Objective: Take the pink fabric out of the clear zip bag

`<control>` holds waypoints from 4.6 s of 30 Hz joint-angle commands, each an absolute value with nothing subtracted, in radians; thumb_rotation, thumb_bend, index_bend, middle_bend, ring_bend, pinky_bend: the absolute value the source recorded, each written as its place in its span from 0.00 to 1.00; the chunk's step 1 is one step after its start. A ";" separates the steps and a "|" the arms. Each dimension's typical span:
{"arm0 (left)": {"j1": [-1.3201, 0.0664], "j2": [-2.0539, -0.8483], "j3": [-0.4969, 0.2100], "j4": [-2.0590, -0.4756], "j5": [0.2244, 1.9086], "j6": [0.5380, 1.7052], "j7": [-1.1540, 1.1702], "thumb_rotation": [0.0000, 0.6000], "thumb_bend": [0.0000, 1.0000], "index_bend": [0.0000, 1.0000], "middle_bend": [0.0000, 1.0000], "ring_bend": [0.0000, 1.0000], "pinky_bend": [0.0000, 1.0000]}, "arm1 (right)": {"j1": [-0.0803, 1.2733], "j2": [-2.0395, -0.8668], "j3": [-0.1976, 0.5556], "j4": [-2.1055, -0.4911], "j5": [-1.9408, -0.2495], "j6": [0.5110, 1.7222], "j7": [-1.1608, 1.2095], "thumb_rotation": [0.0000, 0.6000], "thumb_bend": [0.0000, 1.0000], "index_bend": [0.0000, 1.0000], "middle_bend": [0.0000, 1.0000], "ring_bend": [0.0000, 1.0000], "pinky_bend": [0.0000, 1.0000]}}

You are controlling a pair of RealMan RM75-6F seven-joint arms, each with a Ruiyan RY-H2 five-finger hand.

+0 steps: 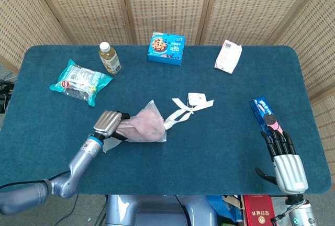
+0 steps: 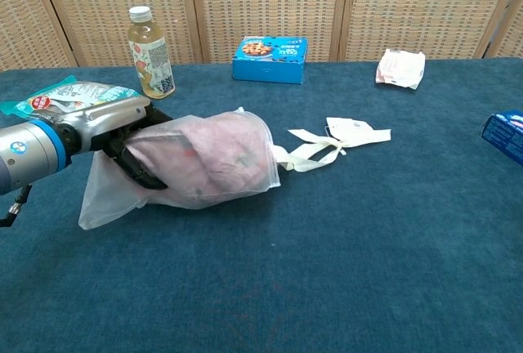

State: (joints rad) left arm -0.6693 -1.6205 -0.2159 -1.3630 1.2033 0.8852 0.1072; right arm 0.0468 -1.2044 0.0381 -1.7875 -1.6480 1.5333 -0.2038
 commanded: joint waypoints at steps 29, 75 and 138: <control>-0.680 -2.014 -0.206 -1.014 1.615 1.408 -0.575 1.00 0.16 0.64 0.55 0.47 0.47 | 0.439 -0.663 0.246 -2.129 -1.478 1.050 0.725 1.00 0.00 0.22 0.00 0.00 0.00; -0.727 -1.996 -0.251 -1.126 1.572 1.427 -0.531 1.00 0.22 0.64 0.55 0.47 0.47 | 0.708 -0.656 0.374 -2.256 -0.944 0.863 0.397 1.00 0.00 0.35 0.00 0.00 0.00; -0.759 -1.975 -0.287 -1.225 1.543 1.419 -0.472 1.00 0.22 0.64 0.55 0.47 0.47 | 1.035 -0.863 0.371 -2.289 -0.547 0.948 0.018 1.00 0.52 0.70 0.00 0.00 0.00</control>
State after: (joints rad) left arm -0.7592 -1.9749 -0.2866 -1.2251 1.5432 1.4187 -0.4716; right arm 1.0383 -0.8575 0.3737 -2.2865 -0.5411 0.9410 0.0247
